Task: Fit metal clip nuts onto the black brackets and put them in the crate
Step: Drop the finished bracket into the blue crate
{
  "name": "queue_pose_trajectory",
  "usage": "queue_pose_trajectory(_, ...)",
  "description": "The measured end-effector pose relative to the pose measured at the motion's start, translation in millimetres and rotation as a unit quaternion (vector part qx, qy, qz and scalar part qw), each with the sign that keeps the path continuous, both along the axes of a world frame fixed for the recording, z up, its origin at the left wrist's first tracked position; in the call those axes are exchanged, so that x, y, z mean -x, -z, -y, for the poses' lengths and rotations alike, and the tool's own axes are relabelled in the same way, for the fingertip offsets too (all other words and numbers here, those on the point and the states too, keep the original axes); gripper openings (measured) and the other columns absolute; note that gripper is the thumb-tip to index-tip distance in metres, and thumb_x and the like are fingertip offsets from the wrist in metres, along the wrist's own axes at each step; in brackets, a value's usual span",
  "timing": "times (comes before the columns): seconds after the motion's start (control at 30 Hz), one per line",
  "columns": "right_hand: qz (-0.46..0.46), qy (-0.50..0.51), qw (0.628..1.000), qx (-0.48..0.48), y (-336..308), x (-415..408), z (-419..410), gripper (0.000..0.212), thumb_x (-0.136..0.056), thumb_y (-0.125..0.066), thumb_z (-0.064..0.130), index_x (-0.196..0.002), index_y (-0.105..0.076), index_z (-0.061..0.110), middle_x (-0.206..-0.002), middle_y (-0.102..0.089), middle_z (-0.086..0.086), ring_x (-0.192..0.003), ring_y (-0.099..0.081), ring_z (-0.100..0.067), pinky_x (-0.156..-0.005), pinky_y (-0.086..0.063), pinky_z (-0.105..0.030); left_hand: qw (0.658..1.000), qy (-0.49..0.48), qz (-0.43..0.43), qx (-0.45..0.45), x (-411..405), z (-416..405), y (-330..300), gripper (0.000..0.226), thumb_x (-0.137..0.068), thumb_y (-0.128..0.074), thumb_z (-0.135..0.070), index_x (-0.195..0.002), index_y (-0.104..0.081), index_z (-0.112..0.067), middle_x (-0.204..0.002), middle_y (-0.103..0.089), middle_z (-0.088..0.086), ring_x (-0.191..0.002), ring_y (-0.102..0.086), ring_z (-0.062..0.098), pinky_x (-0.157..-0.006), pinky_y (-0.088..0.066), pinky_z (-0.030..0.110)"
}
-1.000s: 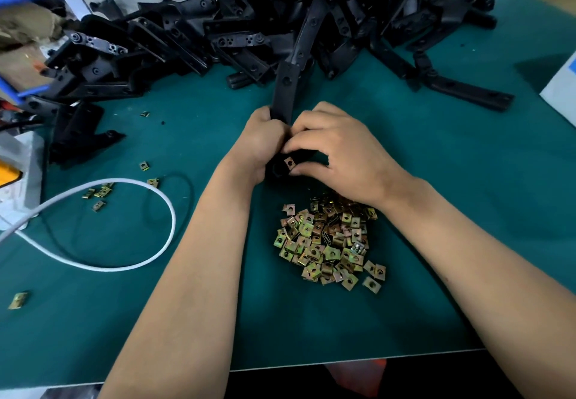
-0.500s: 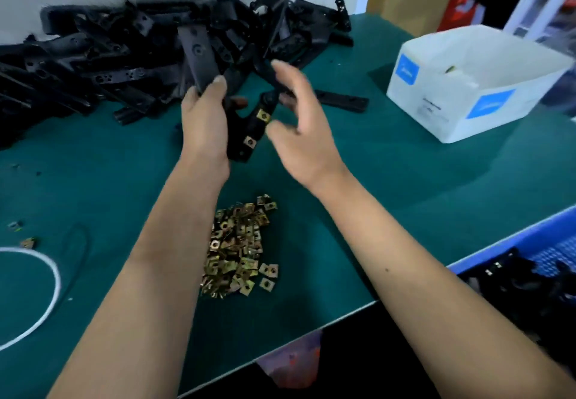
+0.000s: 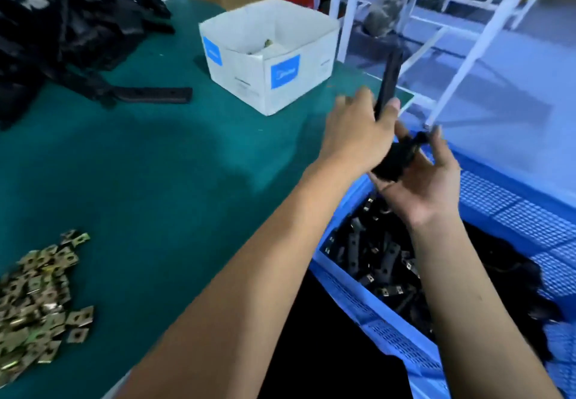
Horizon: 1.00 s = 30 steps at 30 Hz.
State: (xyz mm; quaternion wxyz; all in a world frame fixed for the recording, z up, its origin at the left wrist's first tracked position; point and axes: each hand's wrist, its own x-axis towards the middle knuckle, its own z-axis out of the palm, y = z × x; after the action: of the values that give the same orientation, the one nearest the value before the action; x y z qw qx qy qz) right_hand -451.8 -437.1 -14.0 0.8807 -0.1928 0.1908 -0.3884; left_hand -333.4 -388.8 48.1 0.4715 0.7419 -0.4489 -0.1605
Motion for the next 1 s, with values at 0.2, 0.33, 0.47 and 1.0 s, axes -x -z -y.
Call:
queue_pose_trajectory(0.2,-0.11,0.108,0.978,-0.139,102,102,22,0.036,-0.096,-0.063,0.048,-0.106,-0.061,0.013,-0.149,-0.055,-0.012,-0.128,-0.062,-0.041,-0.102,-0.05,-0.056,0.959,0.037,0.278,-0.037,42,10,46,0.028,-0.098,-0.058,-0.033,-0.118,-0.058,-0.013,-0.121,-0.061,0.008,-0.114,-0.054,0.03,-0.101,-0.039,0.04)
queue_pose_trajectory(0.33,-0.206,0.108,0.937,-0.261,170,123,0,0.034,-0.097,-0.064,0.045,-0.106,-0.058,0.013,-0.138,-0.058,-0.014,-0.135,-0.054,-0.037,-0.104,-0.046,-0.055,0.961,0.134,0.231,-0.066,53,7,65,0.013,-0.096,-0.06,-0.018,-0.108,-0.061,-0.013,-0.116,-0.057,0.009,-0.103,-0.058,0.031,-0.085,-0.044,0.04)
queue_pose_trajectory(0.47,-0.359,0.1,0.876,-0.306,208,112,-19,0.053,-0.105,-0.058,0.032,-0.148,-0.043,0.005,-0.148,-0.05,-0.025,-0.133,-0.054,-0.042,-0.111,-0.046,-0.05,0.949,0.211,0.17,-0.16,53,0,92,0.01,-0.094,-0.062,-0.013,-0.104,-0.065,-0.013,-0.112,-0.058,0.007,-0.101,-0.059,0.029,-0.086,-0.049,0.041)
queue_pose_trajectory(1.0,-0.66,0.283,0.669,0.192,60,6,15,0.007,-0.088,-0.061,0.02,-0.089,-0.067,0.021,-0.076,-0.064,0.009,-0.091,-0.069,-0.026,-0.08,-0.047,-0.028,0.978,0.142,0.139,0.062,21,17,16,0.015,-0.085,-0.063,-0.004,-0.087,-0.067,-0.019,-0.094,-0.058,-0.005,-0.077,-0.061,0.016,-0.074,-0.054,0.037)
